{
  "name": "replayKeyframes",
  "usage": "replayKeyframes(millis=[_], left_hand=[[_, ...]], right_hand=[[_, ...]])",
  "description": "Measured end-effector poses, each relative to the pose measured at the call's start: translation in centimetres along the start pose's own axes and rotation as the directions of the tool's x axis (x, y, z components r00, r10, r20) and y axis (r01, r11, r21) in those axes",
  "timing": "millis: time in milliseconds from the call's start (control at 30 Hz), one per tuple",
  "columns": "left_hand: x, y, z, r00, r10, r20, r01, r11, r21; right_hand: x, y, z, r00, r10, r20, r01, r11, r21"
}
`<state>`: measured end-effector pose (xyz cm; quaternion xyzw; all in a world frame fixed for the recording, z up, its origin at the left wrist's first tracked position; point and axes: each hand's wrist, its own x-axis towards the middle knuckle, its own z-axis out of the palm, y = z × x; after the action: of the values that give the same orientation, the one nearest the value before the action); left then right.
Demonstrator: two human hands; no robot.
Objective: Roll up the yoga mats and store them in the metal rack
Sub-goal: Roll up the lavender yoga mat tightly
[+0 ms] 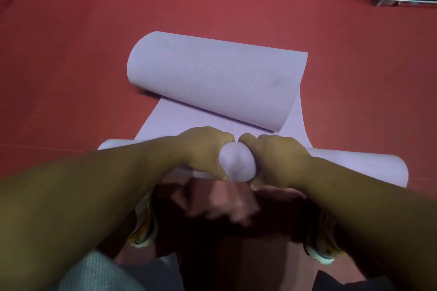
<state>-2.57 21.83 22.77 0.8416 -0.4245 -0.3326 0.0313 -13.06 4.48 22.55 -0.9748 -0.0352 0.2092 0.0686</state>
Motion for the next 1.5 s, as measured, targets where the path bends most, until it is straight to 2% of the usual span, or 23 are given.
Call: replayKeyframes(millis=[100, 200, 267, 500, 700, 833, 900, 967, 1033, 1100, 1167, 1267, 1367, 1500], left_hand=[[-0.1, 0.0, 0.1, 1.000, 0.002, 0.029, -0.001, 1.000, -0.027], [0.0, 0.7, 0.5, 0.994, -0.006, -0.110, 0.014, 0.997, 0.072], [-0.1, 1.1, 0.4, 0.991, 0.006, -0.133, 0.012, 0.991, 0.130], [-0.4, 1.9, -0.2, 1.000, -0.018, 0.023, 0.016, 0.997, 0.081], [0.4, 0.1, -0.2, 0.993, 0.008, 0.121, -0.003, 0.999, -0.043], [0.9, -0.5, -2.1, 0.992, -0.017, 0.122, 0.035, 0.988, -0.148], [1.1, -1.1, -3.0, 0.979, -0.075, 0.190, 0.096, 0.990, -0.105], [0.9, -1.4, -1.9, 0.940, -0.130, 0.316, 0.116, 0.991, 0.064], [0.7, -1.7, 1.7, 0.892, -0.166, 0.421, 0.115, 0.983, 0.143], [0.8, -2.5, 5.5, 0.844, -0.188, 0.502, 0.213, 0.977, 0.008], [1.0, -2.8, 6.1, 0.822, -0.152, 0.549, 0.258, 0.959, -0.120], [1.1, -2.5, 3.1, 0.845, -0.132, 0.517, 0.314, 0.906, -0.282], [1.3, -2.2, -0.1, 0.867, -0.175, 0.467, 0.323, 0.910, -0.260], [1.1, -1.1, -1.3, 0.847, -0.165, 0.505, 0.306, 0.928, -0.210]], right_hand=[[0.1, 0.2, 0.1, 1.000, 0.004, 0.024, -0.005, 0.999, 0.034], [0.1, 1.1, -0.7, 1.000, 0.000, 0.021, -0.002, 0.996, 0.093], [0.0, 1.4, -1.1, 1.000, -0.005, 0.010, 0.003, 0.992, 0.123], [-0.2, 0.9, -0.8, 0.989, 0.005, 0.148, -0.026, 0.990, 0.142], [-0.5, 0.8, -0.5, 0.994, -0.009, 0.109, -0.005, 0.991, 0.130], [-0.5, 0.7, -0.4, 0.997, 0.049, 0.054, -0.046, 0.998, -0.050], [-0.6, 0.2, -0.2, 0.998, 0.040, 0.048, -0.033, 0.989, -0.147], [-0.6, 0.2, 0.2, 0.998, 0.027, 0.063, -0.015, 0.983, -0.184], [-0.9, 1.1, 1.1, 0.984, 0.059, 0.168, -0.039, 0.992, -0.117], [-1.5, 2.1, 2.1, 0.923, 0.107, 0.369, -0.106, 0.994, -0.022], [-1.9, 3.0, 3.2, 0.873, 0.126, 0.471, -0.168, 0.985, 0.048], [-1.9, 3.9, 3.5, 0.877, 0.117, 0.466, -0.213, 0.964, 0.158], [-1.7, 3.9, 1.4, 0.869, 0.141, 0.474, -0.279, 0.932, 0.234], [-1.4, 3.4, -1.0, 0.886, 0.085, 0.455, -0.277, 0.885, 0.374]])
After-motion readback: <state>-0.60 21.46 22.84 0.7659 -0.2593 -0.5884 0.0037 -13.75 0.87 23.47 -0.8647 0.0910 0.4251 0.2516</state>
